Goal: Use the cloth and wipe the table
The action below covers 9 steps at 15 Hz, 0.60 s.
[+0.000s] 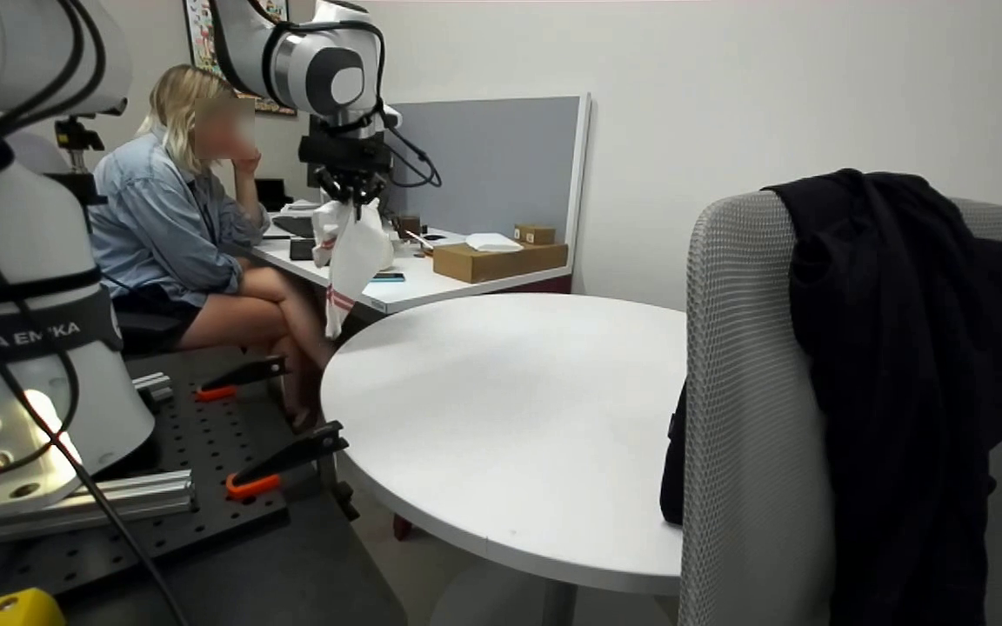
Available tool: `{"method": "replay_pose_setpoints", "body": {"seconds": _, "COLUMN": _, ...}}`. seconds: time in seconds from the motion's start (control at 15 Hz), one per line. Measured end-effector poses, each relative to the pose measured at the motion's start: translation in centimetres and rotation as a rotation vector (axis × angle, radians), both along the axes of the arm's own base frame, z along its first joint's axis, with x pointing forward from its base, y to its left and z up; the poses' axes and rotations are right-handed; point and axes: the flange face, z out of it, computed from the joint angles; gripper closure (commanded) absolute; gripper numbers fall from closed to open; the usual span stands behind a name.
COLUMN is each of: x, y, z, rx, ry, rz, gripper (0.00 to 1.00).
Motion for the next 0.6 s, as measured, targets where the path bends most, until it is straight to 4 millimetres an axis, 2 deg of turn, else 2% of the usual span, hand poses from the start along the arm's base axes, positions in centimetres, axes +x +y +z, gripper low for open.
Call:
{"method": "replay_pose_setpoints", "body": {"seconds": 0.13, "x": 3.0, "y": -1.5, "z": 3.1, "rx": 0.016, "ry": -0.071, "rz": -0.064, "gripper": 0.98}}
{"method": "replay_pose_setpoints", "body": {"seconds": 0.27, "x": 6.2, "y": -4.0, "z": 5.9, "rx": 0.026, "ry": -0.138, "rz": -0.141, "gripper": 0.98}}
{"method": "replay_pose_setpoints", "body": {"seconds": 0.47, "x": 10.5, "y": -9.1, "z": 9.5, "rx": 0.016, "ry": -0.215, "rz": -0.262, "gripper": 0.98}}
{"method": "replay_pose_setpoints", "body": {"seconds": 0.6, "x": 12.7, "y": -13.0, "z": 10.9, "rx": -0.007, "ry": -0.235, "rz": -0.341, "gripper": 0.98}}
